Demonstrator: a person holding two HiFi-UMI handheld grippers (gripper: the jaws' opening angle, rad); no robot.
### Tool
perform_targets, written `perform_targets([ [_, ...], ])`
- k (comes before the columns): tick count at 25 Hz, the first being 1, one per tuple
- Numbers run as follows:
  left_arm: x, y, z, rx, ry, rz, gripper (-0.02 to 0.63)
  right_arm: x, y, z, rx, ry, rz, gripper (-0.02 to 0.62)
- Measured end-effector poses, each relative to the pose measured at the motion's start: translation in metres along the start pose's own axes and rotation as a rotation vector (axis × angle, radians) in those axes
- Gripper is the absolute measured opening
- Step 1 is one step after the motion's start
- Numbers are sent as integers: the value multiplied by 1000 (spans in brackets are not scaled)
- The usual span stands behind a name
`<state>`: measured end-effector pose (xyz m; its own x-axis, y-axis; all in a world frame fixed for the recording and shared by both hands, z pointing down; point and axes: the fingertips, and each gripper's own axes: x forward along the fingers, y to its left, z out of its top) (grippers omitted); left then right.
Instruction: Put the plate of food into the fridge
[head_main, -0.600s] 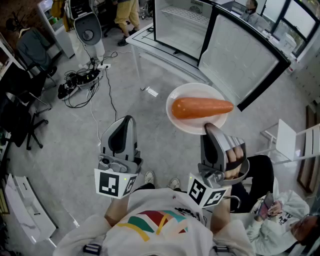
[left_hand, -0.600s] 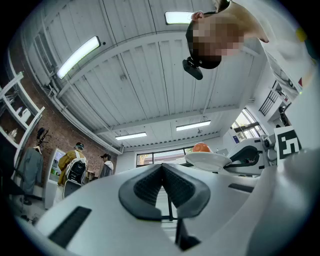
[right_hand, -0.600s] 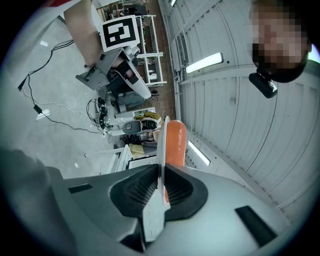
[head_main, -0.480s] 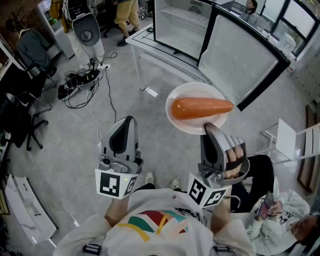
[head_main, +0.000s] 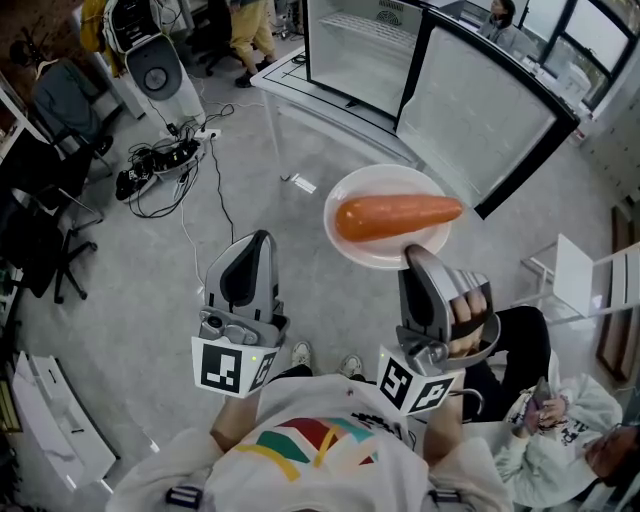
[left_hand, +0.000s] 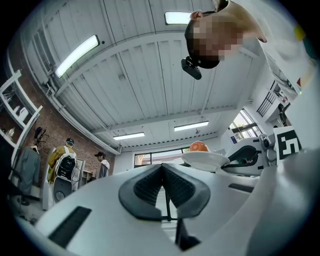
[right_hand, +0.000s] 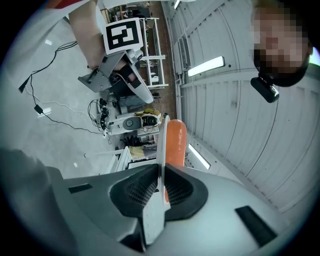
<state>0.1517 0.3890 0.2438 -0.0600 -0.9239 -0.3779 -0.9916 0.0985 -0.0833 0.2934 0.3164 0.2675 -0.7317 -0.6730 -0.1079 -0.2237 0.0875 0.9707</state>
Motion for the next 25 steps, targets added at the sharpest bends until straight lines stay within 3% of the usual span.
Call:
perform_targets([
  [12,-6,15,3,-8,-12,1,5,5,-2,14,-7,-2,1,37],
  [25,-18,104,-16,-14,-10,-33,5,58,30,75,-41,43,-10,37],
])
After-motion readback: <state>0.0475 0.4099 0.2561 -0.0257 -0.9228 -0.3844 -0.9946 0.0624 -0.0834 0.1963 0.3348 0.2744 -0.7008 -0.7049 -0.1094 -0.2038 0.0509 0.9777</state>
